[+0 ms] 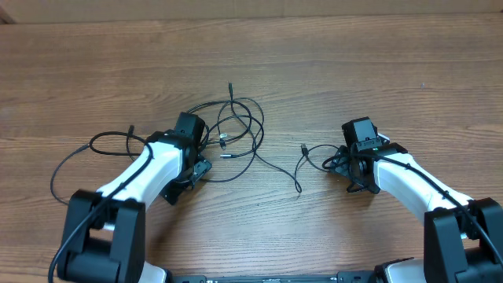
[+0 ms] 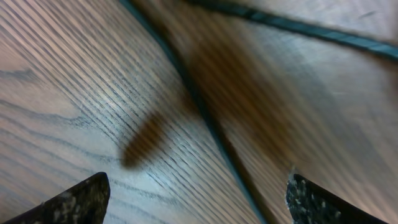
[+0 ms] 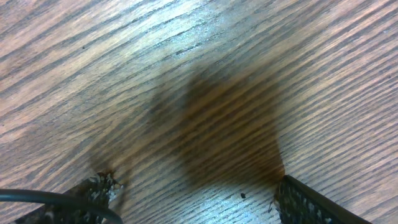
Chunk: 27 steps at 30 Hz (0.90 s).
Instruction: Untangle cables
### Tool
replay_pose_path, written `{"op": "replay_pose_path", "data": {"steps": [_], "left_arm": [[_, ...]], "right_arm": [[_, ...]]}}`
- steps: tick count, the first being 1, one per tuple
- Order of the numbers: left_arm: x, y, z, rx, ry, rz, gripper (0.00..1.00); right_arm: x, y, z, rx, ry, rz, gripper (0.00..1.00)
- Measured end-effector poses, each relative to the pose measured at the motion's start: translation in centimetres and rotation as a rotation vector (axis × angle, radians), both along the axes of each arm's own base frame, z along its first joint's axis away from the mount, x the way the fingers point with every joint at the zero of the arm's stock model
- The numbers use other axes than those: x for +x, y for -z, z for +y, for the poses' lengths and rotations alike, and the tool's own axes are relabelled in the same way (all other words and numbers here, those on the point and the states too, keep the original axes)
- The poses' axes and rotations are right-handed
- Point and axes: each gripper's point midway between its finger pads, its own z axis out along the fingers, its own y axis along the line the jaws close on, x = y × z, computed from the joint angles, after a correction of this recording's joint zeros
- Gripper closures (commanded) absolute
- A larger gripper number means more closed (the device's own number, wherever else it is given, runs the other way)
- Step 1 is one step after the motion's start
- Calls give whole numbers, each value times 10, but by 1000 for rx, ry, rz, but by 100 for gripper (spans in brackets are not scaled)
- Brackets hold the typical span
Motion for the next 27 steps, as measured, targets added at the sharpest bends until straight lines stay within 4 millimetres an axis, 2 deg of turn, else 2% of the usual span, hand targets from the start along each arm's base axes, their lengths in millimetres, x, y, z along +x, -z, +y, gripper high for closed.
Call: {"op": "replay_pose_path", "data": {"steps": [2,4,7,12,16,19,23,27], "left_arm": [[3,1,-1,-5,-7,-4,13],[3,1,-2,-6,-9,0,21],[1,2,-3,-13,-12,9,42],[-2,3,-4,-21,-15,22,66],[-3,4,-5,-24,-12,30,76],[-4,4,-5,-26,-11,35,80],[-7,4,-5,-26,-13,48,95],[-9,5,-4,-24,-12,59,96]], "right_arm": [[0,0,0,0,0,0,16],[0,0,0,0,0,-1,16],[0,0,0,0,1,0,16],[0,0,0,0,0,0,16],[0,0,0,0,0,0,16],[0,0,0,0,0,0,16],[0,0,0,0,1,0,16],[0,0,0,0,0,0,16]]}}
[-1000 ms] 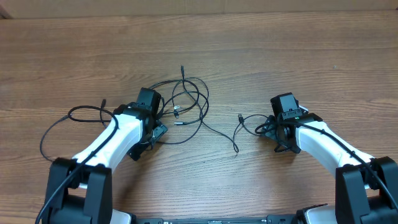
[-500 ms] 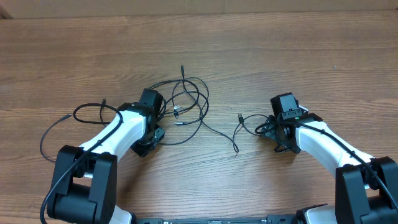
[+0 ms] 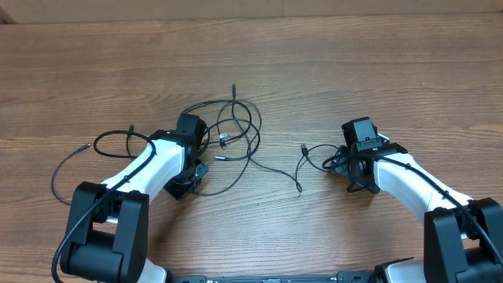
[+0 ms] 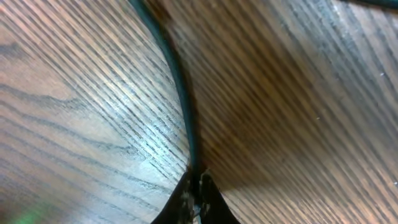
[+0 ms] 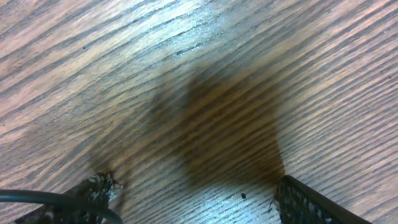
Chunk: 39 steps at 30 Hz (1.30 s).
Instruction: Untangle cables
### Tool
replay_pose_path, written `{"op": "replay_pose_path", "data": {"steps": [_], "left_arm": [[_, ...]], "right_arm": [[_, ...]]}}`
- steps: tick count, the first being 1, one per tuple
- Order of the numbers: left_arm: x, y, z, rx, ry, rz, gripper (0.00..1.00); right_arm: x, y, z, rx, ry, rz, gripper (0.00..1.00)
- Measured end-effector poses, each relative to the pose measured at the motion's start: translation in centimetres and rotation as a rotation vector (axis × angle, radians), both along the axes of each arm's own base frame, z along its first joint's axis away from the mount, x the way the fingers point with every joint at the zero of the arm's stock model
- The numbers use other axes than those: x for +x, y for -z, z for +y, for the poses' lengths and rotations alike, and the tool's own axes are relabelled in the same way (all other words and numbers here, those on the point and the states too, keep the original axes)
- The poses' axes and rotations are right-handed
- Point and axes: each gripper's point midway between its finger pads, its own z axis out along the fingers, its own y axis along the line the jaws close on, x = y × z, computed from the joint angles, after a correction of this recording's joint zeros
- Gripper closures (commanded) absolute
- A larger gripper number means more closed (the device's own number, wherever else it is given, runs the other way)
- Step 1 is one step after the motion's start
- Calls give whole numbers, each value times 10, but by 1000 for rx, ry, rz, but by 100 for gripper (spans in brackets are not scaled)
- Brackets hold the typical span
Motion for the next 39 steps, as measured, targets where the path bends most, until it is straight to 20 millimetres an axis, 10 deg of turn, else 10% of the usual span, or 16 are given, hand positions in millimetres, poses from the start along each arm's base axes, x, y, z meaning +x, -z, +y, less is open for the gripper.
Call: {"op": "replay_pose_path", "data": {"steps": [11,17,26,39], "left_arm": [[-8,-11,2,16,61,89,96],[39,-57,-10,-11,190,-2,96],[105,-185,-38,-77,572,-341,96],[89,-389,-39,-30,666,-911,95]], "right_arm": [[0,0,0,0,0,0,16],[0,0,0,0,0,0,16],[0,0,0,1,1,0,16],[0,0,0,1,0,0,16]]}}
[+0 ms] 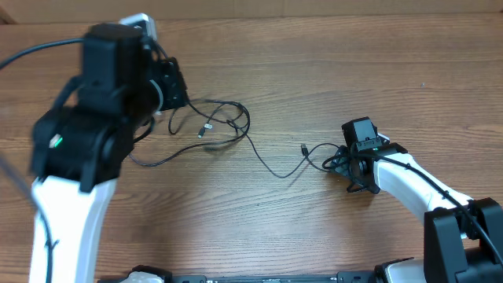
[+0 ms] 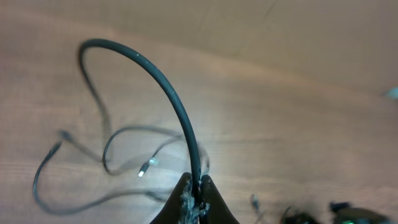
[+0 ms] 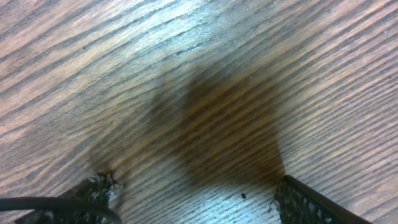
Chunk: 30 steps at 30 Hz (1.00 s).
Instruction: Untangle cables
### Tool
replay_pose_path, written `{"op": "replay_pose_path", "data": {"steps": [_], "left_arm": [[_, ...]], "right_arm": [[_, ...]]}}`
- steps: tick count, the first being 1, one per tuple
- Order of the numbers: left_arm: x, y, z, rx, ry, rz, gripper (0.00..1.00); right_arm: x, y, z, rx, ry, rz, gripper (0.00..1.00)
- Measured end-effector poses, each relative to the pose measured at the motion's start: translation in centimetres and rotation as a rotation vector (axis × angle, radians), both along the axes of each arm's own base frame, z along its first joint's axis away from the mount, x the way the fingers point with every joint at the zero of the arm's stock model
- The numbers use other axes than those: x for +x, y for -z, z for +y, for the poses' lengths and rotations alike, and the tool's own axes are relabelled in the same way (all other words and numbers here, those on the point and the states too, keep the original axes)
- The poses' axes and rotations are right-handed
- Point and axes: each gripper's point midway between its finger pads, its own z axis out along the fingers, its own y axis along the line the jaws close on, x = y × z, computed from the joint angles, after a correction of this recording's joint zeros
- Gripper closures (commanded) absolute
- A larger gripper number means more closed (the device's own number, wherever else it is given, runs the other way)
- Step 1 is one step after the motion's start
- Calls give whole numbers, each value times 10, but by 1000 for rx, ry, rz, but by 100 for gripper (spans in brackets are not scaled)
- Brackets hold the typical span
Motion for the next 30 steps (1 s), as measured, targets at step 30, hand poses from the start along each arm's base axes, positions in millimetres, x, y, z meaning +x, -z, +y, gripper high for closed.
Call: {"op": "replay_pose_path", "data": {"steps": [30], "left_arm": [[-46,-103,36,-46,-141,-334,96]], "right_arm": [[2,0,0,2,0,-8,16]]}}
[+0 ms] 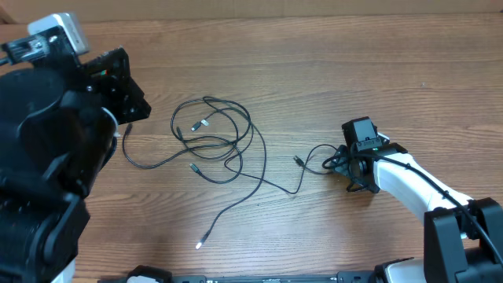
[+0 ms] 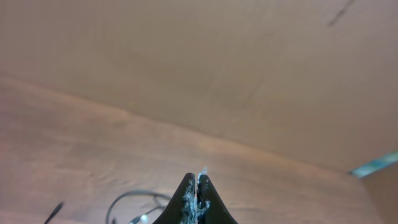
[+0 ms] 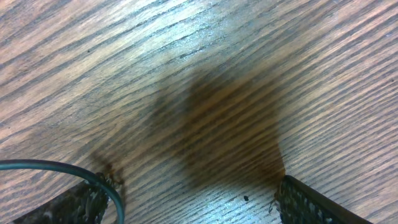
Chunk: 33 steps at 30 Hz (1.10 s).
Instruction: Untangle cables
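Thin black cables (image 1: 214, 140) lie in loose overlapping loops left of the table's middle. One strand runs to a free end at the front (image 1: 200, 244). Another strand (image 1: 310, 157) leads right to my right gripper (image 1: 355, 174), which sits low on the wood. In the right wrist view that gripper (image 3: 193, 208) is open, and a cable (image 3: 68, 168) curves past its left finger (image 3: 74, 202). My left gripper (image 2: 198, 182) is raised high at the far left and shut with nothing in it. Part of the cable loops (image 2: 134, 200) shows far below it.
The wooden table (image 1: 354, 71) runs to a cardboard-coloured wall at the back. My raised left arm (image 1: 47, 141) hides much of the table's left side in the overhead view. The right arm (image 1: 424, 192) lies along the front right.
The black cable no longer runs from the left gripper's shut jaws. The bundle now lies lower and more spread out on the table, with one end trailing to the front. The right gripper stayed.
My left gripper stood open, low over a cable beside the tangle. Then it was shut on that cable. Later it held the cable high at the far left, the tangle drawn leftwards. Now the cable is out of the jaws and the loops lie looser.
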### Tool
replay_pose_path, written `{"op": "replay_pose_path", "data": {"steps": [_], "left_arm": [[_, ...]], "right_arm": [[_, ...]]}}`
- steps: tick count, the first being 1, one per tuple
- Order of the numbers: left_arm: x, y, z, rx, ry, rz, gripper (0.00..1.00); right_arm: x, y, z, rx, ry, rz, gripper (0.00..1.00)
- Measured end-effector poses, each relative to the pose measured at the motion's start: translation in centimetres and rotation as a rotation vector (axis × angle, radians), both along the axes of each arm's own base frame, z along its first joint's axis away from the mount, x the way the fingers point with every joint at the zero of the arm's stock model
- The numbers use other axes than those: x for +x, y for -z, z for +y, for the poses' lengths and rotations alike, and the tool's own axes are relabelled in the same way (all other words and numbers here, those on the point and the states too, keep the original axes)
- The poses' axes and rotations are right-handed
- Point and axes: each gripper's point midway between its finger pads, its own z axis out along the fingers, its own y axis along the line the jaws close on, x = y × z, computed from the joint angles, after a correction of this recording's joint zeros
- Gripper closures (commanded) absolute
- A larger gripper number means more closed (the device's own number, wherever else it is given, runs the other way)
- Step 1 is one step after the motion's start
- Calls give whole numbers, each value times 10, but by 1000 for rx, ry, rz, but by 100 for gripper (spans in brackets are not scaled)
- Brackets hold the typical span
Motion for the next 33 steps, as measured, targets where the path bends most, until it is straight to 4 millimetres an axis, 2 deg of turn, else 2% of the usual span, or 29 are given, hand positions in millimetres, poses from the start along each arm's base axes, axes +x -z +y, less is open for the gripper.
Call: {"op": "replay_pose_path", "data": {"steps": [2,4,6,7,8,10,20,25,33], "left_arm": [[4,14,1,17,-8,54,95],[10,34,0,38,-13,134,87],[17,53,-1,53,-20,211,70],[20,61,-2,57,-23,241,53],[25,71,-3,61,-26,276,44],[36,92,-6,72,-29,353,37],[91,193,-46,38,76,665,32],[106,242,-70,-41,130,817,35],[114,302,-90,-158,118,1008,34]], "right_arm": [[0,0,0,0,0,0,16],[0,0,0,0,0,-1,16],[0,0,0,0,0,-1,16],[0,0,0,0,0,-1,16],[0,0,0,0,0,-1,15],[0,0,0,0,0,-1,16],[0,0,0,0,0,-1,16],[0,0,0,0,0,-1,16],[0,0,0,0,0,-1,16]]}}
